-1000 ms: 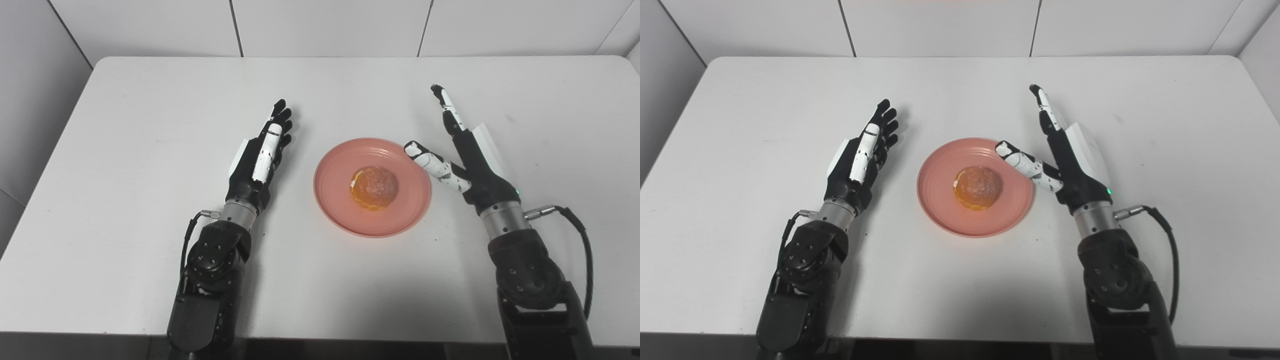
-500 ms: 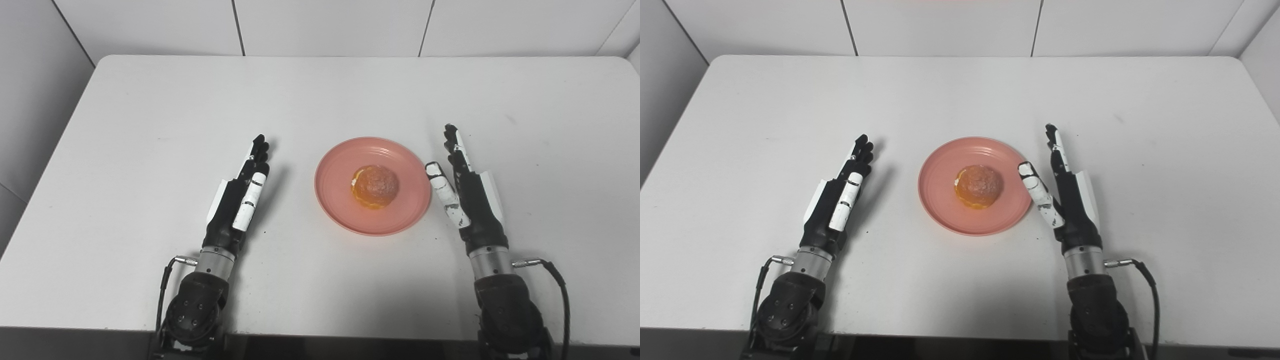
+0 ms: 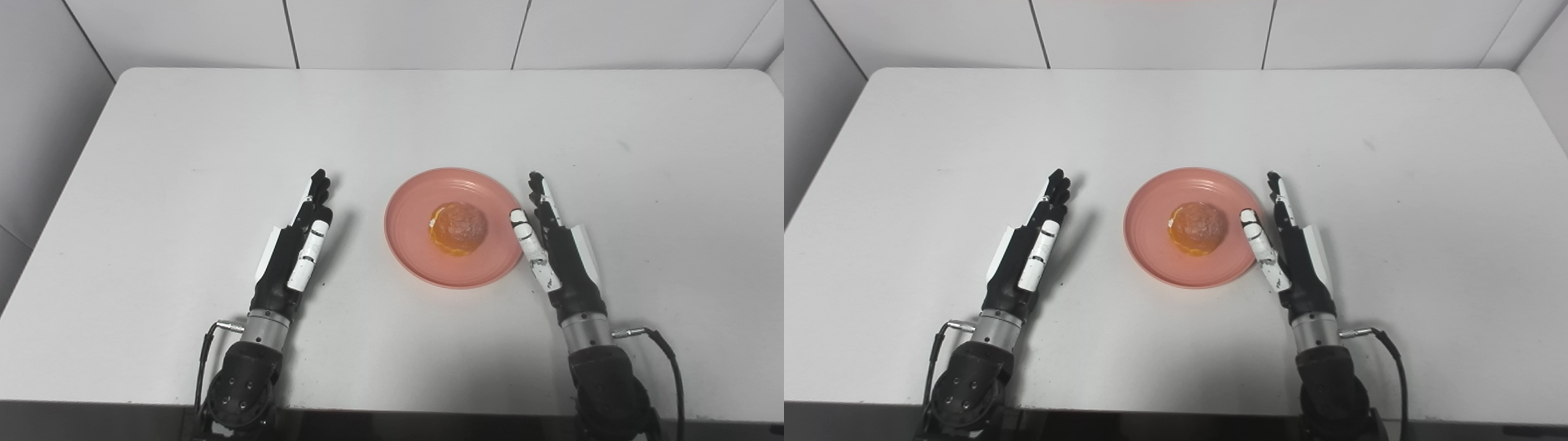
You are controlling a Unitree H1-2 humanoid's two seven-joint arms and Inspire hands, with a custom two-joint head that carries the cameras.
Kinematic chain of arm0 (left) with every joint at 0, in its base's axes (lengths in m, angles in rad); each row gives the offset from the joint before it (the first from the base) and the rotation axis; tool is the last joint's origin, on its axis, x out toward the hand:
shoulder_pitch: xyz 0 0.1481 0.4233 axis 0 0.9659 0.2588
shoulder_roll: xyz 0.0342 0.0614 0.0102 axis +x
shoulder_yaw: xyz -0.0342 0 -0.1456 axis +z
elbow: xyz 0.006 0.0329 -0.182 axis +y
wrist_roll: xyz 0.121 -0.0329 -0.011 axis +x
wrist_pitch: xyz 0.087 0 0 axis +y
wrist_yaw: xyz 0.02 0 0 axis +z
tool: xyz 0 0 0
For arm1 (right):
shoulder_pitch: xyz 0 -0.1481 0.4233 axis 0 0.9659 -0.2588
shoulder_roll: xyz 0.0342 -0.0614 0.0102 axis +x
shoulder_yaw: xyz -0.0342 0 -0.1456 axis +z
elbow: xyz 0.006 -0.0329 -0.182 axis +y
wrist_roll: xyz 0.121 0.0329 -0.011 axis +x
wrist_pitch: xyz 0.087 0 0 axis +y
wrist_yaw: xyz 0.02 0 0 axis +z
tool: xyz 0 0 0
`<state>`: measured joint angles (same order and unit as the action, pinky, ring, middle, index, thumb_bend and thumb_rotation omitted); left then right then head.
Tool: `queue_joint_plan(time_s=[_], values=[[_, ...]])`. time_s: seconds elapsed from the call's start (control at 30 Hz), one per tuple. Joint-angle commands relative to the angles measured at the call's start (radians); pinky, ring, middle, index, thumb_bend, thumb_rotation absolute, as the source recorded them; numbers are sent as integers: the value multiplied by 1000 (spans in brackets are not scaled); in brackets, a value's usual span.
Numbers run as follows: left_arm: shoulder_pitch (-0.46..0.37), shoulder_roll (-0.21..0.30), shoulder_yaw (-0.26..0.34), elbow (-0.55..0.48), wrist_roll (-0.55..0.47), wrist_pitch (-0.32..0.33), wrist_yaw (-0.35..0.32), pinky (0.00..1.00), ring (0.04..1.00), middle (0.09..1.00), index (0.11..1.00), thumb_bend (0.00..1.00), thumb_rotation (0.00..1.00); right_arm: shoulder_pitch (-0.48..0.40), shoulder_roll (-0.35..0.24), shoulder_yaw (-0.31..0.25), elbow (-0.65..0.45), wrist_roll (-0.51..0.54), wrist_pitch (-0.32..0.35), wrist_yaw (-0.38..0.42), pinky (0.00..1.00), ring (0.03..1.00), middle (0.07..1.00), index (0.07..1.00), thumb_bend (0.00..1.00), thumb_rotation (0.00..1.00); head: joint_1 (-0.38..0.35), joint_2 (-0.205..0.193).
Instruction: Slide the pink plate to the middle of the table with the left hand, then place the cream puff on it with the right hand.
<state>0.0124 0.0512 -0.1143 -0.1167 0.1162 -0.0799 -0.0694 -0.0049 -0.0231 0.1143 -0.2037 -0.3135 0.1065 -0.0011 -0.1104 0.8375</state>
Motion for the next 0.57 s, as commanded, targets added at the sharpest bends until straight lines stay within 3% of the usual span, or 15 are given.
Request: queue_joint_plan(time_s=[0.0, 0.53], values=[[24, -8, -7, 18, 12, -24, 9, 1000, 1000, 1000, 1000, 459, 1000, -12, -2, 0, -11, -5, -17, -10, 1000, 1000, 1000, 1000, 224, 1000, 0, 1], [30, -11, -7, 38, 7, -37, 15, 1000, 1000, 1000, 1000, 431, 1000, -18, -14, -1, -30, -16, 36, 9, 1000, 1000, 1000, 1000, 241, 1000, 7, 10]])
